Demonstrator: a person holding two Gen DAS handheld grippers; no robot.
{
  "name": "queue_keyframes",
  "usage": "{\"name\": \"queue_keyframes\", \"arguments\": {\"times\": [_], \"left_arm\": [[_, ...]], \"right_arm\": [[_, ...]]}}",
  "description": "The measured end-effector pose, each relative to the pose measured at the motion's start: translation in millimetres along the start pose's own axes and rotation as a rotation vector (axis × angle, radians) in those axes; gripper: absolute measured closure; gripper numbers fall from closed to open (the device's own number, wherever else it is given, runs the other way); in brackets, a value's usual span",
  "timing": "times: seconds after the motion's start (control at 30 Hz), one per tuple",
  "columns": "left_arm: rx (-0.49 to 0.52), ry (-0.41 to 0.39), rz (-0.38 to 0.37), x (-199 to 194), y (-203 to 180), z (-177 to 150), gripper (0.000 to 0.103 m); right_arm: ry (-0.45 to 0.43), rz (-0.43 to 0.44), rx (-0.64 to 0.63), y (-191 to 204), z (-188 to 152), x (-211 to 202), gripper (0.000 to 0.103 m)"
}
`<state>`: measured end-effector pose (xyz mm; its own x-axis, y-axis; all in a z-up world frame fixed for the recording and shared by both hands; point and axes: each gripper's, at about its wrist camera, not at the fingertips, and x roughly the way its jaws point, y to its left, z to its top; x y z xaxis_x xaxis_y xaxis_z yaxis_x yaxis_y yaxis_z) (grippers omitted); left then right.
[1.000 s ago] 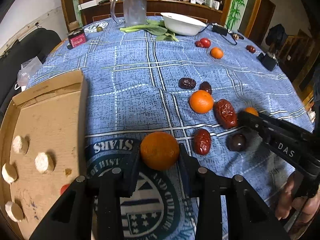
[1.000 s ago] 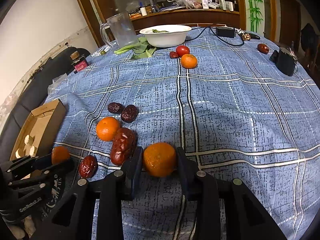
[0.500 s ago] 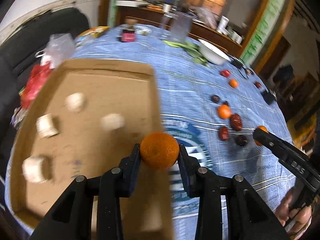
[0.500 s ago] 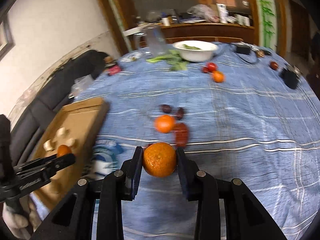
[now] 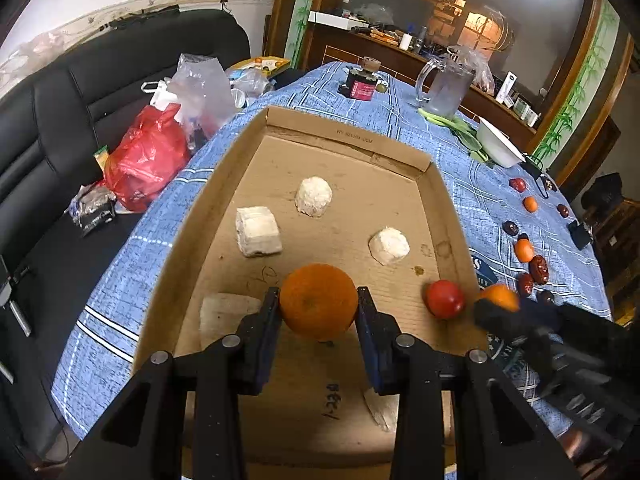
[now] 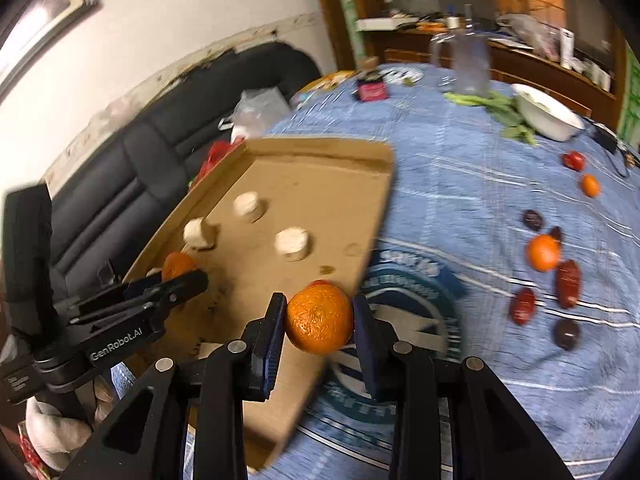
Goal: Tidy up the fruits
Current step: 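Carry both mandarins over the cardboard box and open both grippers, then withdraw both grippers from the box and move them toward the dates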
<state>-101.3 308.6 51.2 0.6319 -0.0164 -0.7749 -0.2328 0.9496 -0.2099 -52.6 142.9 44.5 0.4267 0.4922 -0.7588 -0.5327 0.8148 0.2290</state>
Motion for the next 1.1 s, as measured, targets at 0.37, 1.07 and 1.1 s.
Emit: {"name": "queue_keyframes", "arguments": {"times": [0.37,1.07,1.1], "left_arm": [[0.015,-0.031,0.012,-1.3,-2.5,-0.3,0.058],[0.062,-0.294,-0.070,-96.2,-54.7,-9.3,0.023],[0.084,-0.304,-0.085,-101.1,-65.9,-10.8,0.023]], "right_arm": [[0.005,-0.059,-0.127,26.1,-7.4,19.7,0.066],[-0.214,-0.122,0.007,-27.5,-53.8,-86.8,0.045],[-0.227,-0.123,0.037,-35.9,-58.1,-95.4,0.045]]}}
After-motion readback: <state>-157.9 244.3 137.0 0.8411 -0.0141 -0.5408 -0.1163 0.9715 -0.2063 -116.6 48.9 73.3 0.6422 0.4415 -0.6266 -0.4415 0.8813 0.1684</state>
